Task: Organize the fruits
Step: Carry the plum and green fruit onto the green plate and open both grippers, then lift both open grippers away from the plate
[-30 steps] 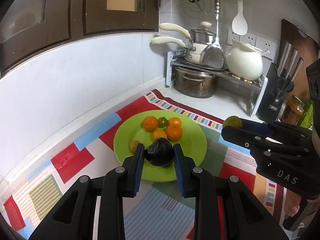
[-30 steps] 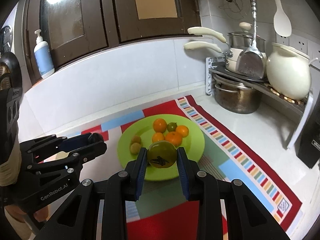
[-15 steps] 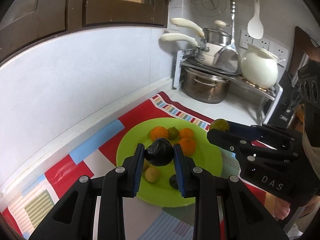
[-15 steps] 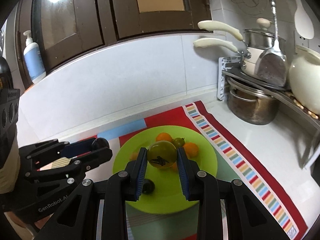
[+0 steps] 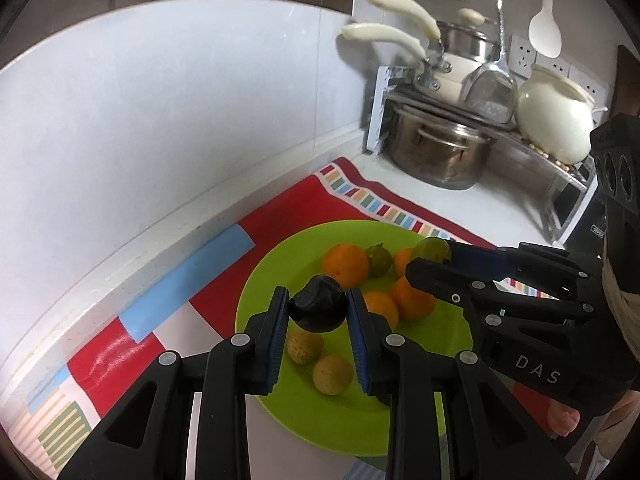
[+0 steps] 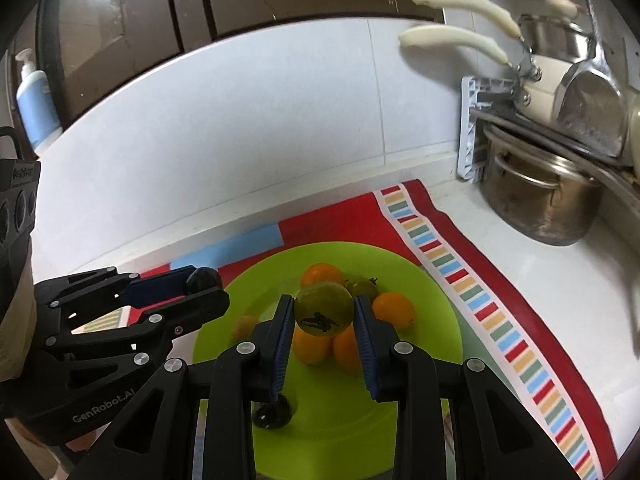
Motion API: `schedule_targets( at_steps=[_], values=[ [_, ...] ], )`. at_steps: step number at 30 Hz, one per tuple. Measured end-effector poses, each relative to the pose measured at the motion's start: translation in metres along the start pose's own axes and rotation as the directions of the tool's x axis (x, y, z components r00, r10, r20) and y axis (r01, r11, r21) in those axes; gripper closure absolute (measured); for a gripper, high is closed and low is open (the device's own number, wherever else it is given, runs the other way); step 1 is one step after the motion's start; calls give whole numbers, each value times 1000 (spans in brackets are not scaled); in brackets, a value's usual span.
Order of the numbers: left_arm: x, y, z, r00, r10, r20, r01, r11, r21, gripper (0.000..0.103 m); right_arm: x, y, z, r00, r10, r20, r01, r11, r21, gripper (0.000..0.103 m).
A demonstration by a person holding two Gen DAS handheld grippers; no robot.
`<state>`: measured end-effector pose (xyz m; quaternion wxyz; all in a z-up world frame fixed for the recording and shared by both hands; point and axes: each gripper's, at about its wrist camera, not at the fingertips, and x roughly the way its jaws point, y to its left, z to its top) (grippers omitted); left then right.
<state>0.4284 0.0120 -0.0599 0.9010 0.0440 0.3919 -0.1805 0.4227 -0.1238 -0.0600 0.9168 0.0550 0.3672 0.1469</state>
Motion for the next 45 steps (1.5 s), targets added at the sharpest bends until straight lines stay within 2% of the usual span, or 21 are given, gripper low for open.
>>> schedule_targets(
  at_steps=[15, 18, 21, 25, 30, 35, 38, 39, 42, 45],
  values=[
    [24, 3, -1, 1000, 2, -28, -2, 1000, 4, 74, 14, -3, 3, 1000, -5, -13, 5, 1000, -10, 72],
    [24, 3, -2, 1000, 2, -28, -2, 1000, 5, 65, 15, -3, 3, 1000, -8, -14, 8, 1000, -8, 71],
    [17, 5, -3, 999, 34, -23, -34, 999, -4, 65, 13, -5, 4, 1000, -23, -9, 23, 1000, 4, 58],
    [-3, 6, -7, 998, 58, -3, -58, 998, -26, 62, -1, -6, 3, 999, -46, 10, 46, 999, 11, 57],
    [-43, -5, -12, 992, 109, 59, -107, 994, -29, 55, -34, 3, -2, 997, -68, 48, 69, 998, -10, 57],
    [-84, -15, -17, 985, 126, 119, -121, 991, -50, 43, -74, 13, -9, 994, -65, 85, 65, 998, -4, 50],
    [-116, -24, -24, 970, 178, 166, -168, 983, -67, 29, -99, 20, -15, 992, -71, 104, 72, 997, -10, 50],
    [-124, -27, -26, 966, 188, 176, -178, 982, -70, 29, -107, 21, -18, 991, -73, 108, 75, 997, -11, 50],
    [-148, -36, -35, 956, 222, 192, -210, 974, -80, 20, -131, 25, -26, 989, -83, 122, 85, 996, -13, 41],
    [-167, -45, -44, 951, 236, 200, -220, 970, -99, 14, -153, 29, -35, 987, -89, 134, 93, 995, -23, 41]
  ],
)
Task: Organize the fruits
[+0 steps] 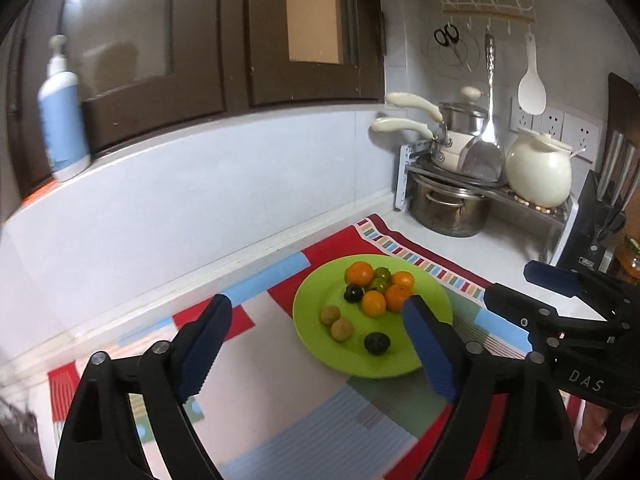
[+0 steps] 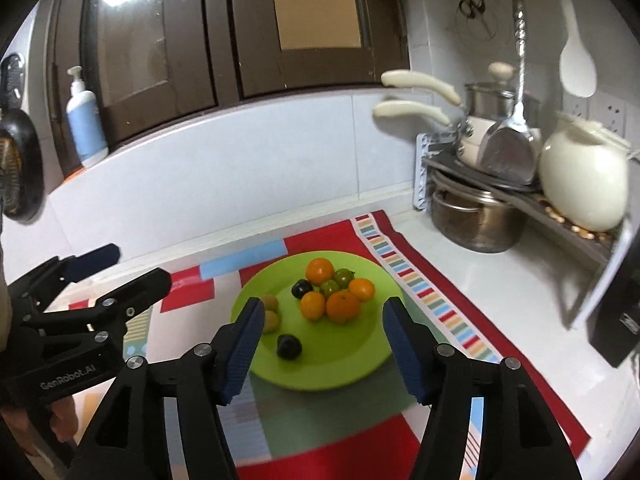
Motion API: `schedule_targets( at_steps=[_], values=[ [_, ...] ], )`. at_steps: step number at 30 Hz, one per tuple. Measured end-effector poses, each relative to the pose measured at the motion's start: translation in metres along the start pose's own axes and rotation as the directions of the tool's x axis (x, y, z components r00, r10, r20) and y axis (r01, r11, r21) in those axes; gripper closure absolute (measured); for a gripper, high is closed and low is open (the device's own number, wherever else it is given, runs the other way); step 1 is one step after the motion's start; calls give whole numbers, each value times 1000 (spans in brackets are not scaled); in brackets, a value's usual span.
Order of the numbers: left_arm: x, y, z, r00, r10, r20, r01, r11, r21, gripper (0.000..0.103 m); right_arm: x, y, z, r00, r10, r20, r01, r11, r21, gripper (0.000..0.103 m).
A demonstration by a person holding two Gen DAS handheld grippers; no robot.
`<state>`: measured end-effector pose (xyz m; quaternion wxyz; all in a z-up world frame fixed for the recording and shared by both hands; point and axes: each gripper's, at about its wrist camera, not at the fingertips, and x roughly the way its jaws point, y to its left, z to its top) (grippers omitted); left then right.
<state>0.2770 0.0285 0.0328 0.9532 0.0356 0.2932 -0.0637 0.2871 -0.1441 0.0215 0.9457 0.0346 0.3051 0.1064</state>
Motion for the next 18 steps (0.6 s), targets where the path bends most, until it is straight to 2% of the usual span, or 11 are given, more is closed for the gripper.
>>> schedule_targets(
  at_steps=[2, 8, 18],
  values=[
    [-11, -4, -4, 1000, 3, -5, -3, 1000, 0, 12, -15, -1, -5, 1000, 1, 6, -1, 1000, -1, 36],
    [-53, -18, -24, 1000, 30, 3, -30, 999, -14, 8, -54, -4, -22, 1000, 7, 12, -7, 1000, -11, 32],
    [-114, -47, -52, 998, 59, 18, -58, 998, -23, 4, -114, -10, -52, 999, 34, 21, -34, 999, -36, 31]
  ],
)
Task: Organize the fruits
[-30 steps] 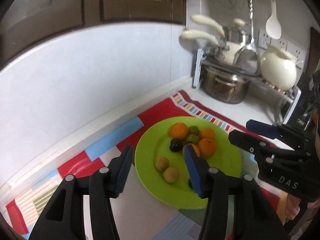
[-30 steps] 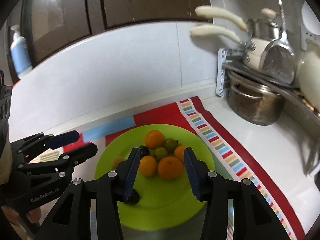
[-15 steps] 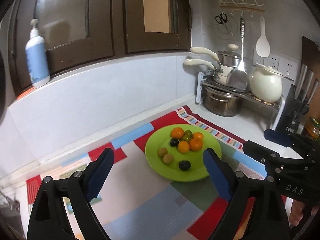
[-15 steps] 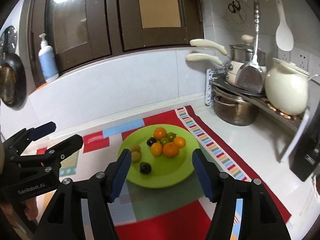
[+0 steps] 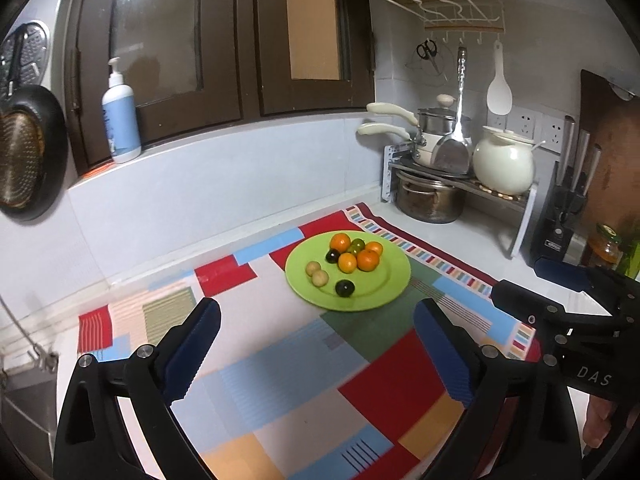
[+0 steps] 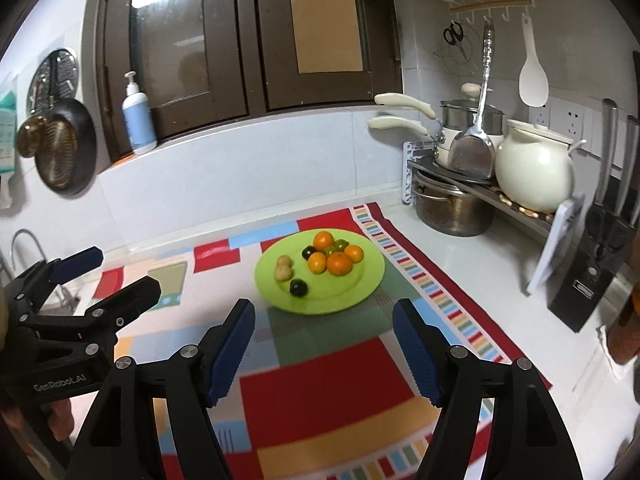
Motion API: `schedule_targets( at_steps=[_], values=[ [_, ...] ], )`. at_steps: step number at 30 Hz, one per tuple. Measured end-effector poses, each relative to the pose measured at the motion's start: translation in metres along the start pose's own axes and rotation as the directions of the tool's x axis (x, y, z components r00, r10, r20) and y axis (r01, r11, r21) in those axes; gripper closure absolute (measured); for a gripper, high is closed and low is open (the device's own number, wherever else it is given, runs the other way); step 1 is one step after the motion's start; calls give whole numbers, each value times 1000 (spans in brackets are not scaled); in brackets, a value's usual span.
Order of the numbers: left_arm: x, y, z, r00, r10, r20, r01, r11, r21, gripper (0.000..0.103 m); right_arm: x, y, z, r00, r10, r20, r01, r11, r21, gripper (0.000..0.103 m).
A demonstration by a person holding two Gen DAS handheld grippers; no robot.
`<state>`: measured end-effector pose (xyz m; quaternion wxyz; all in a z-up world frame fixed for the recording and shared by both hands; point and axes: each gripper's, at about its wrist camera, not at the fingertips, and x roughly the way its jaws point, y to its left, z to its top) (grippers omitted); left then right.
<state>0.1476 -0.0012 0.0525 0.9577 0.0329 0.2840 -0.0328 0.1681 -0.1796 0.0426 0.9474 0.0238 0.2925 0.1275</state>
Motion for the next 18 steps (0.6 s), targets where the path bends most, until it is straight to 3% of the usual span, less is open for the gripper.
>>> schedule_targets(
  at_steps=[18],
  values=[
    [-67, -20, -25, 998, 49, 28, -49, 999, -16, 0, -65, 0, -29, 999, 36, 34, -35, 999, -19, 31]
  ],
)
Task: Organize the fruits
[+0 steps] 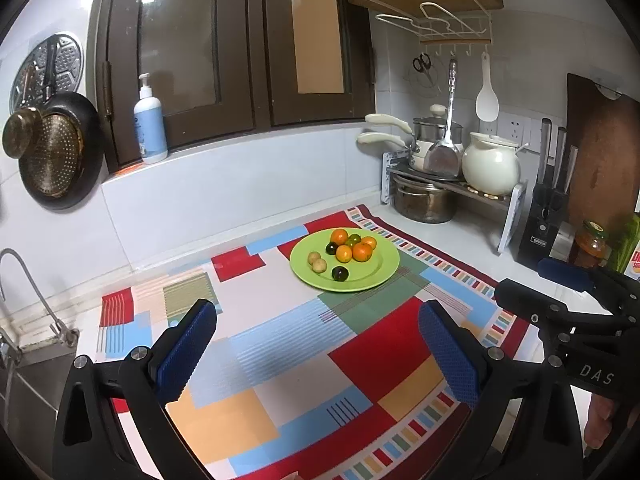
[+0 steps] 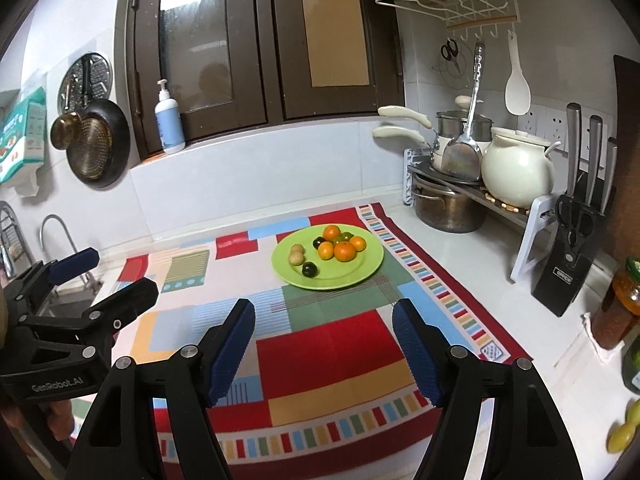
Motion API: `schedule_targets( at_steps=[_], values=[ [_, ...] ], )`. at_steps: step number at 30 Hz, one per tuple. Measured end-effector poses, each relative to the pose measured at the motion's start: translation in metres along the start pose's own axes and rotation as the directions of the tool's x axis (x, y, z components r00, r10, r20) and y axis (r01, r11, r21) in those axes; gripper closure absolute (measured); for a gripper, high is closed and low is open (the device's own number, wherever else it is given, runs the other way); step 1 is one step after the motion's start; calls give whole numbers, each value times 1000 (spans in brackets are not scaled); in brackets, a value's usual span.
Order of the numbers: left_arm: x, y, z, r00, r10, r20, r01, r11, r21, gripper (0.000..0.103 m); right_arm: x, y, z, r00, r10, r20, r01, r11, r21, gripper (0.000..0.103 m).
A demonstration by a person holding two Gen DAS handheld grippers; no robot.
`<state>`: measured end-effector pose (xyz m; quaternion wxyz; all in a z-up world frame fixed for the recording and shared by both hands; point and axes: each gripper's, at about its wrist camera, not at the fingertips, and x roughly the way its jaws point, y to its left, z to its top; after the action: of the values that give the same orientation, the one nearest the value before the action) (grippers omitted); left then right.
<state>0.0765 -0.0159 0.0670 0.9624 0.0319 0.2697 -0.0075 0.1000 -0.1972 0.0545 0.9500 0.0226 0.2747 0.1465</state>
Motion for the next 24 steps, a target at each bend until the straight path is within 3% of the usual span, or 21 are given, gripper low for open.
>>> schedule_targets(
  at_steps=[24],
  values=[
    [-33, -7, -11, 999, 38, 21, -38, 999, -9, 0, -30, 1, -15, 999, 33, 7, -32, 999, -9, 31]
  ],
)
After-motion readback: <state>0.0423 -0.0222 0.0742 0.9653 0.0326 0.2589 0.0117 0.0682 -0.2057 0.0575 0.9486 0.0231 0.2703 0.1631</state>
